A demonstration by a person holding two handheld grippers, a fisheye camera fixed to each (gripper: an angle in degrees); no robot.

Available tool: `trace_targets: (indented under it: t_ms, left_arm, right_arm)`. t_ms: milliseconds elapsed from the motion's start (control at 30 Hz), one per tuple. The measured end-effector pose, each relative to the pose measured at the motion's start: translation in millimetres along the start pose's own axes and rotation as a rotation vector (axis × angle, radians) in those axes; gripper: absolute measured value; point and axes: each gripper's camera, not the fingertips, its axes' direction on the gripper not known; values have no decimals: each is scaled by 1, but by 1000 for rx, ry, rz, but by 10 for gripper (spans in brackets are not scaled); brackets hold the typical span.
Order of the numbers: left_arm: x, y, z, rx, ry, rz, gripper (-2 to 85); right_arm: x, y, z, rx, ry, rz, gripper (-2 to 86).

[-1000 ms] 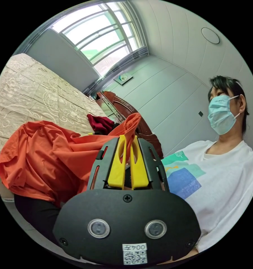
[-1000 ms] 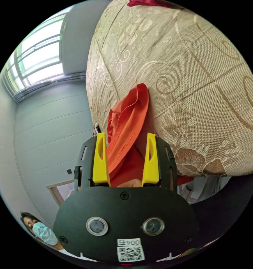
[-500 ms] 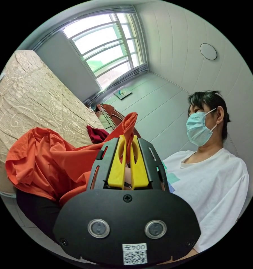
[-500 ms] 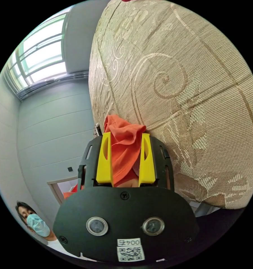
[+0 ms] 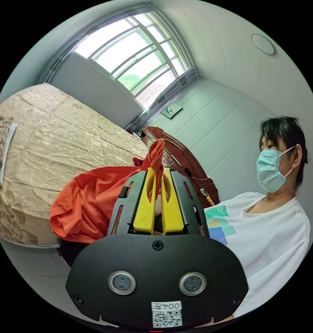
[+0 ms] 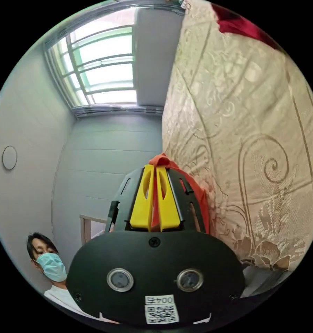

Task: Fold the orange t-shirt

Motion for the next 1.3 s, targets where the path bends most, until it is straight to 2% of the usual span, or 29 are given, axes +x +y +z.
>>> trace_targets:
  t_ms: [33, 100, 167, 300, 400, 633, 833, 967, 1067, 1300]
  left_arm:
    - [24, -28, 1, -31, -25, 72, 24]
    - [67, -72, 0, -56, -76, 186, 23]
    - [116, -112, -6, -27, -87, 296, 22]
    - [225, -182, -47, 190, -45, 419, 21]
    - [290, -204, -77, 329, -59, 465, 20]
    - [403, -208, -79, 365, -112, 575, 22]
    - [464, -203, -75, 431, -139, 667, 26]
    - [458, -219, -56, 422, -175, 655, 29]
    - [408, -253, -24, 344, -137, 540, 29]
    - [218, -336, 94, 133, -109, 212, 25]
  right_arm:
    - [-25, -5, -7, 11, -5, -49, -7]
    - [-128, -16, -39, 48, -47, -239, -7]
    - [-207, -10, -70, 99, -78, -390, -8]
    - [-356, 36, -161, 271, -145, -644, -7]
    - [-425, 82, -221, 360, -121, -788, -7]
    - [-489, 166, -310, 464, -67, -953, -8]
    - [-515, 206, -363, 525, -47, -1043, -8]
    - [-511, 194, -364, 517, 53, -1020, -8]
    - [-487, 154, -347, 486, 135, -919, -8]
    - [-372, 5, -269, 378, 366, -556, -8]
